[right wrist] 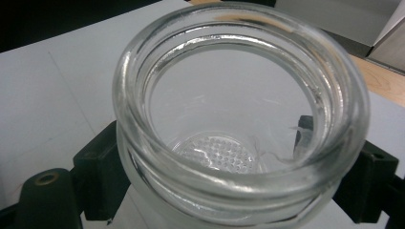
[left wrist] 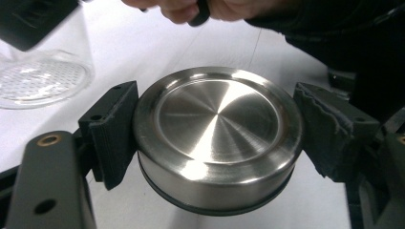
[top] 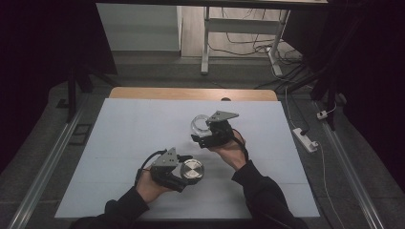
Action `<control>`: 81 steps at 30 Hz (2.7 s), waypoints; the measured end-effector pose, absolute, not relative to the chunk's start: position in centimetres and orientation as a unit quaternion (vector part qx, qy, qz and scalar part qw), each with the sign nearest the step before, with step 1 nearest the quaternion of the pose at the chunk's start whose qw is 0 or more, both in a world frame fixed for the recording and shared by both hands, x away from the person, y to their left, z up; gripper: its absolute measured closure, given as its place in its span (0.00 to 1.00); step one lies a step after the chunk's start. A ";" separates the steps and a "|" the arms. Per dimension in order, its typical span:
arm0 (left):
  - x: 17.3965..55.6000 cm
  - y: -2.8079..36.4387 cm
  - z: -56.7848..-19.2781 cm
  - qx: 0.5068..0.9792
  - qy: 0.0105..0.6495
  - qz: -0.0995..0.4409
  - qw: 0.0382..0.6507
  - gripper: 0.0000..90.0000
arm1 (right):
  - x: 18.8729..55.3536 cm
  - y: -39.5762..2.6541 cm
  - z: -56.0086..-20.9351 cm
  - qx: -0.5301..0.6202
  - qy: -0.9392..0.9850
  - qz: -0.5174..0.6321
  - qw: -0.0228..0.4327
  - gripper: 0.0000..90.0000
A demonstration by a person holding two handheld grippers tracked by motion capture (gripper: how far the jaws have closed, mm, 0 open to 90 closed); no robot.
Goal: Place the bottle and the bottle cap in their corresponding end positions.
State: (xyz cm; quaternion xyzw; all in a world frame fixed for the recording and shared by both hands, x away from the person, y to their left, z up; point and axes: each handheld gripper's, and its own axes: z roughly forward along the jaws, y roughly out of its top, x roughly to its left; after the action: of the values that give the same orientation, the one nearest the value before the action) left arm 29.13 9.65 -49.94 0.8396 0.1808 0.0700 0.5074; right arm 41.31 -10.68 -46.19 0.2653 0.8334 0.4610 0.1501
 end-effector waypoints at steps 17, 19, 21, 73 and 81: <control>30.3 8.5 -52.9 0.858 0.189 0.070 0.473 0.23 | 43.2 -8.9 -47.7 0.265 0.839 0.448 0.158 0.16; 30.3 8.4 -53.0 0.859 0.189 0.072 0.471 0.23 | 43.3 -8.8 -47.9 0.264 0.839 0.448 0.159 0.16; 30.4 8.3 -53.1 0.860 0.191 0.070 0.467 0.23 | 43.5 -8.6 -48.1 0.264 0.840 0.446 0.159 0.16; 31.4 7.6 -54.2 0.896 0.209 0.062 0.388 0.20 | 44.3 -8.0 -50.6 0.285 0.854 0.413 0.139 0.13; 31.4 8.1 -53.7 0.885 0.214 0.056 0.410 0.16 | 44.1 -8.2 -50.0 0.284 0.852 0.418 0.134 0.08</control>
State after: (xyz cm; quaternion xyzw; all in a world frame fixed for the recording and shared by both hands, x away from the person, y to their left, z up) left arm 31.39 8.05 -53.74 0.8848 0.2139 0.0556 0.4102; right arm 44.07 -8.16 -49.96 0.2840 0.8525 0.4180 0.1339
